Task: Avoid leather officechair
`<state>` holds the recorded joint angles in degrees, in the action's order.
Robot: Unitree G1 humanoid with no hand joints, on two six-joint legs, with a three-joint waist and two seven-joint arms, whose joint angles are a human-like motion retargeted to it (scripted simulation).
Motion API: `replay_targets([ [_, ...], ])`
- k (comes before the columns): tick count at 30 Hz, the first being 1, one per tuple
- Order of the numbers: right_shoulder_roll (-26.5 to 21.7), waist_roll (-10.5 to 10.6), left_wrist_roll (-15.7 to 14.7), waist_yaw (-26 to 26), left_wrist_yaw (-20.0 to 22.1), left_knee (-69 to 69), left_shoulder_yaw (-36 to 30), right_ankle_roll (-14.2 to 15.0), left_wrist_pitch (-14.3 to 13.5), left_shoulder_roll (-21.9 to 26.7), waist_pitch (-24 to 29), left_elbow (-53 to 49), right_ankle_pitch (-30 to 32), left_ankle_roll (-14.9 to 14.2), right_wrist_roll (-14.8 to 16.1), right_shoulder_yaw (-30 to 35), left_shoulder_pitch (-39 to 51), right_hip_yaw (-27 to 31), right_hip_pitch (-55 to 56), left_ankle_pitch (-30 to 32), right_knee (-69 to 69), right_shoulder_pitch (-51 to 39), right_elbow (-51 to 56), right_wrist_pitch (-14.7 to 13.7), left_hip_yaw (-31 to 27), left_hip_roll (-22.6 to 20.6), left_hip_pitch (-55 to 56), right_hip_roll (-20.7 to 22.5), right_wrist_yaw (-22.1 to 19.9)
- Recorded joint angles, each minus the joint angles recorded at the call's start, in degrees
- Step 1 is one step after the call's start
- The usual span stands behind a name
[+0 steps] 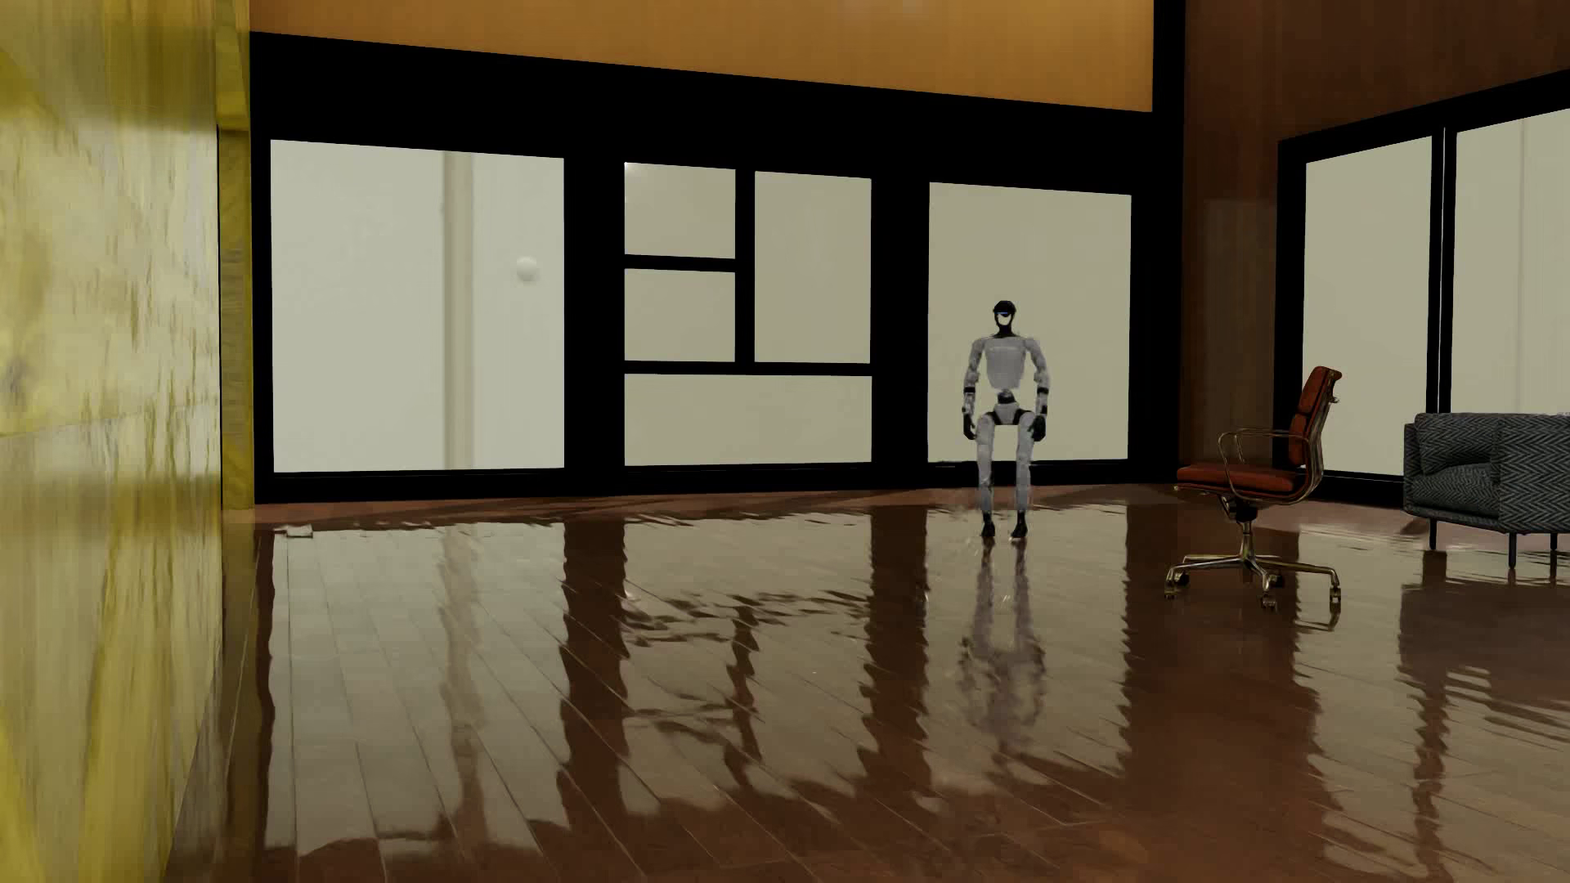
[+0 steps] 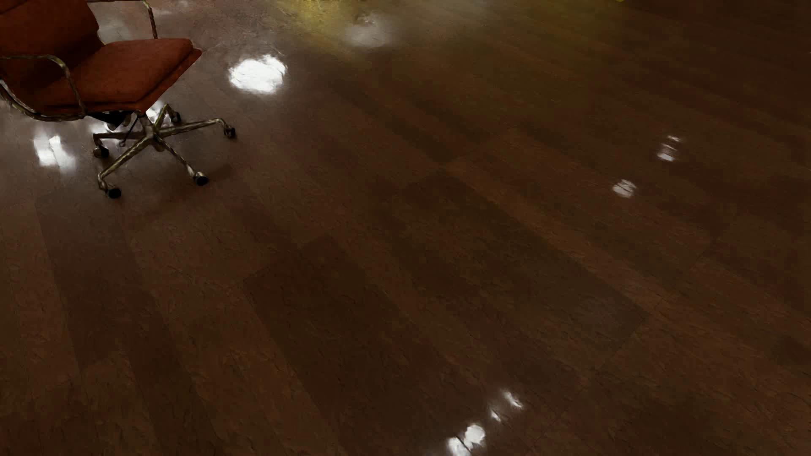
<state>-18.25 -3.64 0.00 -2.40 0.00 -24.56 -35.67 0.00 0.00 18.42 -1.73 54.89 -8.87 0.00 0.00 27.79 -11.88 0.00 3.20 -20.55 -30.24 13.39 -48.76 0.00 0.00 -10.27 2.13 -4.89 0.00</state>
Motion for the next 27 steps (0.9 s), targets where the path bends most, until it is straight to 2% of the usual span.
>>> replay_targets([
  [3, 0.9, -0.5, 0.0, 0.3, 0.0, 0.6, 1.4, 0.0, 0.0, 0.3, -0.1, -2.4, -0.2, 0.0, 0.0, -1.1, 1.1, 0.0, -0.5, 3.6, 0.3, -1.9, 1.5, 0.0, 0.0, -0.5, 1.5, -0.2, 0.0],
  [8, 1.2, -0.9, 0.0, 0.3, 0.0, 0.0, 1.7, 0.0, 0.0, -0.7, 0.1, -5.1, -2.7, 0.0, 0.0, -1.0, 1.7, 0.0, -2.1, 5.4, 1.1, -2.2, 1.1, 0.0, 0.0, -1.1, 1.9, -0.3, 0.0],
  [9, 1.0, -0.3, 0.0, 1.9, 0.0, -0.4, 2.2, 0.0, 0.0, -1.2, 0.6, -5.1, -3.2, 0.0, 0.0, -1.5, 2.2, 0.0, -0.7, 6.6, 1.0, -2.3, 1.3, 0.0, 0.0, -0.7, 2.7, 0.4, 0.0],
  [10, 0.8, -0.5, 0.0, 0.4, 0.0, -0.6, 0.1, 0.0, 0.0, -1.0, 0.8, -5.6, -4.3, 0.0, 0.0, -1.1, 2.0, 0.0, -0.1, 7.4, -0.1, -1.6, 1.1, 0.0, 0.0, -1.3, 2.7, 0.2, 0.0],
  [12, 0.3, -0.3, 0.0, -0.2, 0.0, -1.0, -0.8, 0.0, 0.0, -0.7, 2.1, -5.4, -7.1, 0.0, 0.0, -2.0, 1.9, 0.0, 4.4, 6.0, -7.1, 0.0, 0.9, 0.0, 0.0, -1.6, 1.2, 0.3, 0.0],
  [13, 0.5, -1.1, 0.0, -0.7, 0.0, -0.5, -2.3, 0.0, 0.0, -0.1, 3.7, -4.8, -6.4, 0.0, 0.0, -1.7, 2.5, 0.0, 7.5, 4.9, -13.9, 0.4, -0.2, 0.0, 0.0, -2.5, -1.4, -0.7, 0.0],
  [14, 0.6, -1.2, 0.0, -1.2, 0.0, -0.4, -1.5, 0.0, 0.0, 1.8, 5.0, -9.5, -7.0, 0.0, 0.0, -1.0, 1.7, 0.0, 10.9, 3.9, -19.5, 0.8, -0.1, 0.0, 0.0, -2.3, -2.8, -0.1, 0.0],
  [15, 0.6, -0.6, 0.0, -3.8, 0.0, -0.1, -2.8, 0.0, 0.0, 2.4, 4.7, -9.3, -7.4, 0.0, 0.0, -0.6, 2.3, 0.0, 14.0, 2.5, -23.8, 1.8, -0.4, 0.0, 0.0, -1.2, -3.8, -0.2, 0.0],
  [17, -0.1, 0.9, 0.0, -6.2, 0.0, 1.2, -2.6, 0.0, 0.0, 2.2, 5.3, -9.5, -5.7, 0.0, 0.0, -0.7, 3.7, 0.0, 18.6, 0.1, -21.2, 3.6, -0.9, 0.0, 0.0, 0.0, -7.4, 0.5, 0.0],
  [18, -0.7, 1.7, 0.0, -9.1, 0.0, 1.0, -0.6, 0.0, 0.0, 1.3, 5.5, -7.5, -4.1, 0.0, 0.0, -0.1, 5.6, 0.0, 22.2, -1.0, -19.2, 3.7, -1.7, 0.0, 0.0, 0.8, -6.8, -0.3, 0.0],
  [21, -0.8, 1.6, 0.0, -10.2, 0.0, 1.9, -0.1, 0.0, 0.0, 1.3, 7.0, -7.7, 1.6, 0.0, 0.0, -0.4, 7.9, 0.0, 27.5, -7.8, -11.8, 4.9, -5.8, 0.0, 0.0, 1.0, -14.7, -1.2, 0.0],
  [23, -0.7, 1.7, 0.0, -11.4, 0.0, 2.2, -0.3, 0.0, 0.0, 1.3, 7.6, -6.4, 2.2, 0.0, 0.0, -1.0, 9.3, 0.0, 29.5, -9.7, -8.2, 5.2, -8.0, 0.0, 0.0, 1.3, -19.0, -1.0, 0.0],
  [24, -0.9, 1.7, 0.0, -13.4, 0.0, 3.3, -1.1, 0.0, 0.0, 1.1, 7.3, -4.9, 1.4, 0.0, 0.0, -0.7, 9.7, 0.0, 30.2, -8.7, -9.8, 5.1, -8.5, 0.0, 0.0, 1.0, -20.9, -2.8, 0.0],
  [25, -1.0, 2.2, 0.0, -14.3, 0.0, 2.9, -4.3, 0.0, 0.0, 2.5, 6.8, -7.3, 1.6, 0.0, 0.0, -0.1, 8.8, 0.0, 31.0, -7.6, -11.4, 5.1, -9.0, 0.0, 0.0, 2.4, -22.2, -1.2, 0.0],
  [26, -0.7, 2.9, 0.0, -16.0, 0.0, 1.3, -0.3, 0.0, 0.0, 0.8, 5.9, -4.4, -0.2, 0.0, 0.0, -0.6, 7.8, 0.0, 33.2, -4.8, -16.0, 5.2, -9.7, 0.0, 0.0, 4.1, -21.3, -0.6, 0.0],
  [27, -1.7, 4.1, 0.0, -16.6, 0.0, -1.3, -4.5, 0.0, 0.0, 0.8, 6.0, -3.4, -2.1, 0.0, 0.0, -0.2, 7.2, 0.0, 31.6, -0.1, -19.1, 6.0, -8.4, 0.0, 0.0, 5.2, -22.2, 0.1, 0.0],
])
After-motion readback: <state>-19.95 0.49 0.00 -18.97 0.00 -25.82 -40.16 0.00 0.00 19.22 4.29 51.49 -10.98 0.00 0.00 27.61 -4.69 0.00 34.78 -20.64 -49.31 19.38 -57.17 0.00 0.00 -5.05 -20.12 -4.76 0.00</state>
